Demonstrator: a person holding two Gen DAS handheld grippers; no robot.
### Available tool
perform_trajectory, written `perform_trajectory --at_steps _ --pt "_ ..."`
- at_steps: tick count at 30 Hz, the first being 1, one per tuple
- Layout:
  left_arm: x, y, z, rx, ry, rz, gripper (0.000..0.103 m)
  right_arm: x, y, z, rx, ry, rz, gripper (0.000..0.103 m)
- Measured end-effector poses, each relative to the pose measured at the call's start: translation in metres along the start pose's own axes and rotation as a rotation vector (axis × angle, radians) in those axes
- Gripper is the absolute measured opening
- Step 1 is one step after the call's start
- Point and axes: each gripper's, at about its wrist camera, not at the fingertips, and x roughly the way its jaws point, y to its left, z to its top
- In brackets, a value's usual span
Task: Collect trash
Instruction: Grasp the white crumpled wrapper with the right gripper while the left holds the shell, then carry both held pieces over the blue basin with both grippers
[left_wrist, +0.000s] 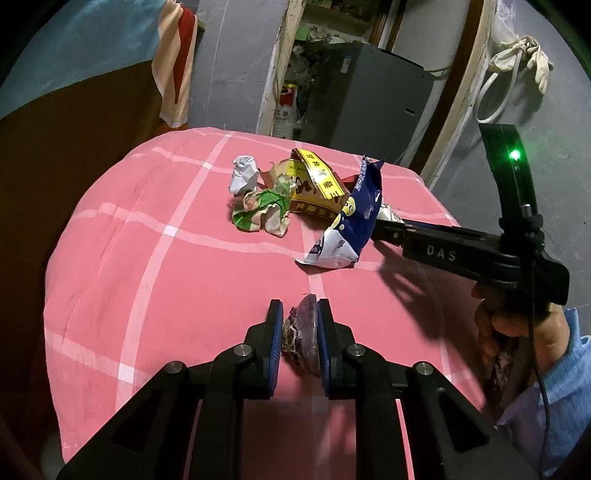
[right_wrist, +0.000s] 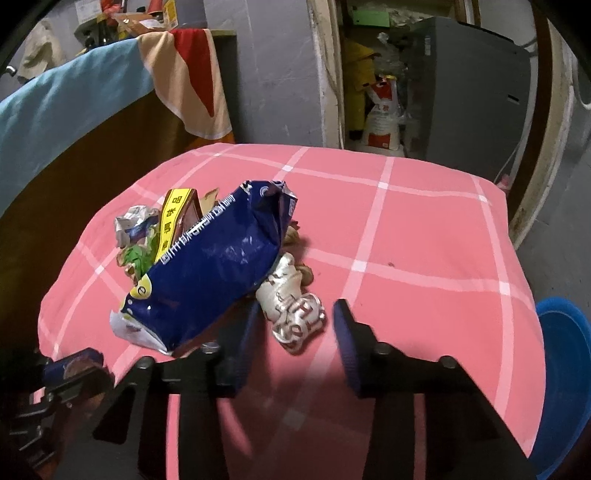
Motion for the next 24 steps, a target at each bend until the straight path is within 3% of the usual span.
perform_trajectory --at_steps 4,15,24 --pt "-0.001 -0.001 -0.001 -0.007 -0.002 -0.002 0.015 -0.001 0.002 -0.001 -0.005 0.0 0.009 0.019" --pt "-0.006 -0.001 -0.001 -0.044 -0.018 -0.005 0.014 -0.038 0.001 -0.032 0.046 -0.017 0.05 0.017" --pt "-0.029 -0.03 0.002 -0.028 -0.138 -0.035 0.014 -0.09 0.001 -0.063 0.099 -0.095 0.061 0.017"
